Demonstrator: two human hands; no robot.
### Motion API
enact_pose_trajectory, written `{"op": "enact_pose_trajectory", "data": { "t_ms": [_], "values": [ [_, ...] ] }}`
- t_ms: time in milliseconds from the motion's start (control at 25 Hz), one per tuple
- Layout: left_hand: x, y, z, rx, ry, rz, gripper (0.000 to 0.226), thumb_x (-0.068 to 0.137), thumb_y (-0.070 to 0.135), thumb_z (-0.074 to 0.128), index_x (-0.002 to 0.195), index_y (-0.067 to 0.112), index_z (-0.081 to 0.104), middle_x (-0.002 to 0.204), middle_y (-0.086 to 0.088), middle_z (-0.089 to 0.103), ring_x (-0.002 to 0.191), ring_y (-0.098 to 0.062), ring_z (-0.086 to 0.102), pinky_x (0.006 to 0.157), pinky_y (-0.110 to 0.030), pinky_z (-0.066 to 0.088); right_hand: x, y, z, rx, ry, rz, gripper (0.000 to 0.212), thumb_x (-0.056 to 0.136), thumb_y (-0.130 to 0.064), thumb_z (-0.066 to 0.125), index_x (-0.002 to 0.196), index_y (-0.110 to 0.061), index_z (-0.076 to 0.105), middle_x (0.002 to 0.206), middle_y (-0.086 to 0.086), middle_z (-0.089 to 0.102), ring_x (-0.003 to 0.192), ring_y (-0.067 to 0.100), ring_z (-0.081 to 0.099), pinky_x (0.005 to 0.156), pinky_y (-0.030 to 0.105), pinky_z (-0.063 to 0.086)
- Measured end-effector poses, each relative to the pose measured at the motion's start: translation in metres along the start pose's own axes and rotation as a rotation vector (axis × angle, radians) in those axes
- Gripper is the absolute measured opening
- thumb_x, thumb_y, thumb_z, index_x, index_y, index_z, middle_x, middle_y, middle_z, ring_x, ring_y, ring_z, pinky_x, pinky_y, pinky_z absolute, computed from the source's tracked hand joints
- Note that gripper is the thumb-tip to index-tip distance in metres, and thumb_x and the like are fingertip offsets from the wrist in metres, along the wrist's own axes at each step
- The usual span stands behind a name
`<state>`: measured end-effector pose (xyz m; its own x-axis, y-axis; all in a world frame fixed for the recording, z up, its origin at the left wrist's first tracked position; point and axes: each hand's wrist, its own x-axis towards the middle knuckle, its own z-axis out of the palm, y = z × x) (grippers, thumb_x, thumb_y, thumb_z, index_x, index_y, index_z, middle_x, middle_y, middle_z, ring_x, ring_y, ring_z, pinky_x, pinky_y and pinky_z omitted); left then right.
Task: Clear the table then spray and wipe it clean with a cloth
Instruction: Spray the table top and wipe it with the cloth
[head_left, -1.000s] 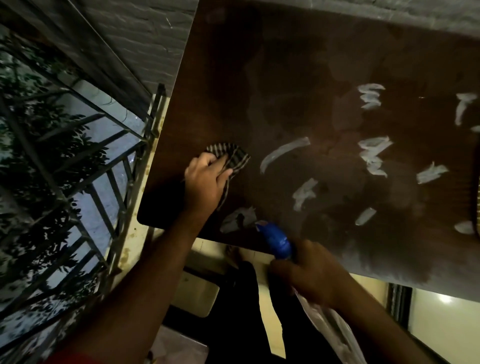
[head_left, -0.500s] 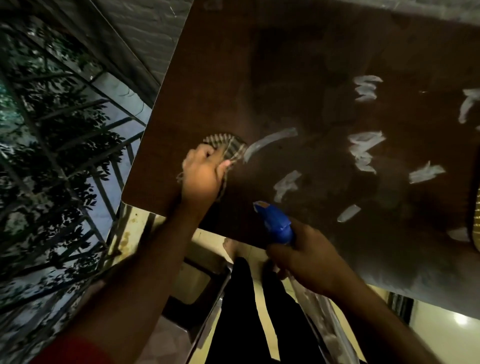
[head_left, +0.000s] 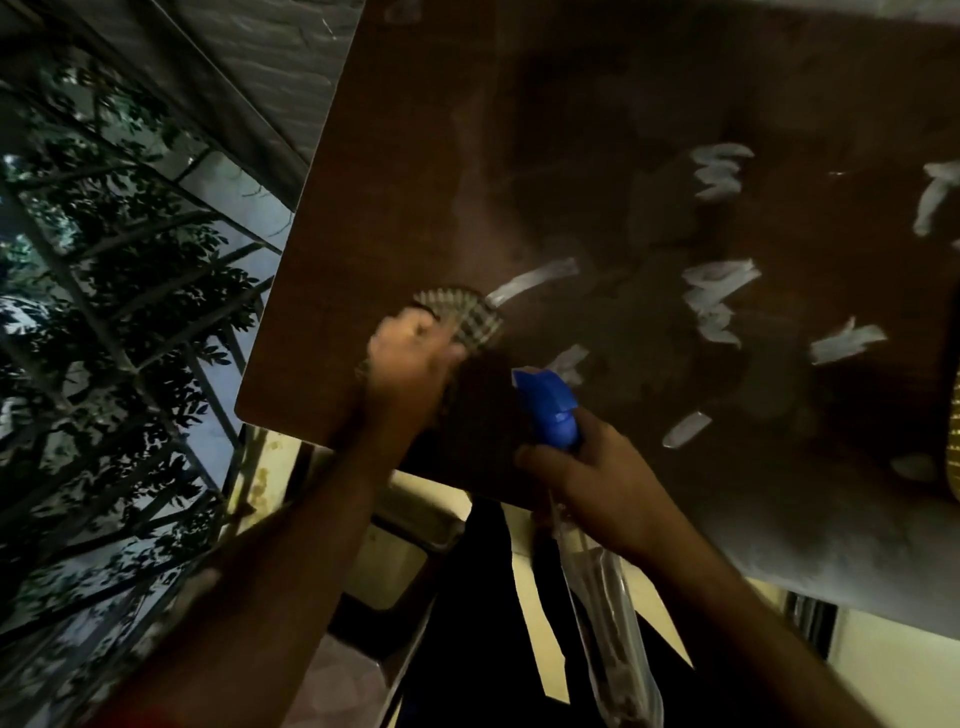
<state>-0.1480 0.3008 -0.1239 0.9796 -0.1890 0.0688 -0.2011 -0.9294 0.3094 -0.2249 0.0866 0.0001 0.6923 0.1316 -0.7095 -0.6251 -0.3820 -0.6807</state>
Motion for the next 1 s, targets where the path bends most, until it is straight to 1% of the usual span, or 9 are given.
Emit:
{"op": "enact_pose_trajectory", "data": {
  "t_ms": [80, 160, 360, 440, 520, 640, 760, 880, 1000],
  "values": [
    [-0.035, 0.011, 0.010, -0.063, -0.108, 0.226, 0.038, 0.085, 0.035, 0.050, 0.117, 0.017, 0.062, 0.096, -0.014, 0.061, 0.079, -0.034, 0.057, 0.068, -0.039, 0.046, 0.005, -0.001, 0.004, 0.028, 0.016, 0.003, 0.036, 0.067, -0.053, 0.064, 0.096, -0.032, 0.058, 0.081, 0.002, 0.072, 0.073, 0.021, 0.070, 0.076, 0.049, 0.058],
    [-0.032, -0.025, -0.003, -0.073, -0.134, 0.259, 0.038, 0.087, 0.034, 0.051, 0.118, 0.016, 0.063, 0.100, -0.014, 0.060, 0.083, -0.034, 0.057, 0.073, -0.038, 0.042, 0.009, -0.002, 0.008, 0.094, 0.025, 0.023, 0.034, 0.069, -0.054, 0.067, 0.097, -0.038, 0.057, 0.079, 0.002, 0.073, 0.069, 0.019, 0.070, 0.073, 0.049, 0.059],
    [0.119, -0.081, -0.010, 0.046, 0.035, -0.076, 0.037, 0.091, 0.031, 0.054, 0.118, 0.009, 0.066, 0.105, -0.017, 0.059, 0.092, -0.039, 0.053, 0.078, -0.042, 0.042, 0.034, -0.023, 0.021, 0.122, 0.070, 0.096, 0.025, 0.074, -0.053, 0.069, 0.088, -0.035, 0.059, 0.072, -0.005, 0.071, 0.065, 0.007, 0.068, 0.071, 0.040, 0.058],
    [0.143, -0.049, 0.000, 0.000, 0.003, 0.029, 0.038, 0.089, 0.036, 0.048, 0.108, 0.011, 0.068, 0.100, -0.014, 0.061, 0.088, -0.035, 0.055, 0.076, -0.042, 0.047, 0.044, -0.036, 0.027, 0.151, 0.118, 0.093, 0.025, 0.072, -0.052, 0.069, 0.088, -0.036, 0.060, 0.071, -0.003, 0.071, 0.066, 0.015, 0.069, 0.073, 0.044, 0.058],
    [0.101, -0.024, 0.000, -0.058, -0.181, 0.188, 0.034, 0.088, 0.038, 0.042, 0.099, 0.016, 0.066, 0.095, -0.009, 0.059, 0.085, -0.029, 0.053, 0.074, -0.044, 0.050, 0.050, -0.047, 0.029, 0.187, 0.159, 0.085, 0.031, 0.064, -0.056, 0.066, 0.089, -0.039, 0.060, 0.072, 0.003, 0.072, 0.068, 0.025, 0.070, 0.074, 0.052, 0.057],
    [0.009, -0.054, -0.024, -0.105, -0.268, 0.370, 0.038, 0.089, 0.038, 0.044, 0.115, 0.019, 0.062, 0.105, -0.002, 0.052, 0.088, -0.023, 0.049, 0.071, -0.037, 0.051, 0.049, -0.057, 0.028, 0.201, 0.145, 0.097, 0.034, 0.063, -0.057, 0.064, 0.083, -0.031, 0.062, 0.070, 0.005, 0.071, 0.064, 0.025, 0.069, 0.071, 0.053, 0.056],
    [0.050, -0.110, -0.027, -0.089, -0.129, 0.201, 0.048, 0.094, 0.043, 0.042, 0.112, 0.007, 0.068, 0.105, -0.012, 0.058, 0.088, -0.033, 0.057, 0.073, -0.041, 0.050, 0.053, -0.063, 0.025, 0.207, 0.180, 0.113, 0.025, 0.074, -0.045, 0.071, 0.084, -0.025, 0.059, 0.069, 0.006, 0.072, 0.061, 0.025, 0.070, 0.068, 0.049, 0.058],
    [0.145, -0.116, -0.017, 0.010, -0.006, -0.009, 0.037, 0.095, 0.034, 0.048, 0.115, 0.007, 0.065, 0.106, -0.015, 0.057, 0.093, -0.034, 0.053, 0.079, -0.044, 0.048, 0.066, -0.069, 0.023, 0.210, 0.206, 0.089, 0.013, 0.086, -0.029, 0.071, 0.090, -0.026, 0.059, 0.073, 0.007, 0.072, 0.062, 0.025, 0.071, 0.068, 0.048, 0.059],
    [0.211, -0.096, -0.005, -0.006, 0.014, -0.008, 0.037, 0.095, 0.033, 0.051, 0.122, 0.011, 0.063, 0.104, -0.015, 0.057, 0.093, -0.034, 0.052, 0.079, -0.041, 0.044, 0.073, -0.075, 0.020, 0.168, 0.227, 0.038, 0.014, 0.085, -0.033, 0.070, 0.091, -0.027, 0.059, 0.076, 0.009, 0.072, 0.063, 0.025, 0.071, 0.070, 0.052, 0.058]
  ]
}}
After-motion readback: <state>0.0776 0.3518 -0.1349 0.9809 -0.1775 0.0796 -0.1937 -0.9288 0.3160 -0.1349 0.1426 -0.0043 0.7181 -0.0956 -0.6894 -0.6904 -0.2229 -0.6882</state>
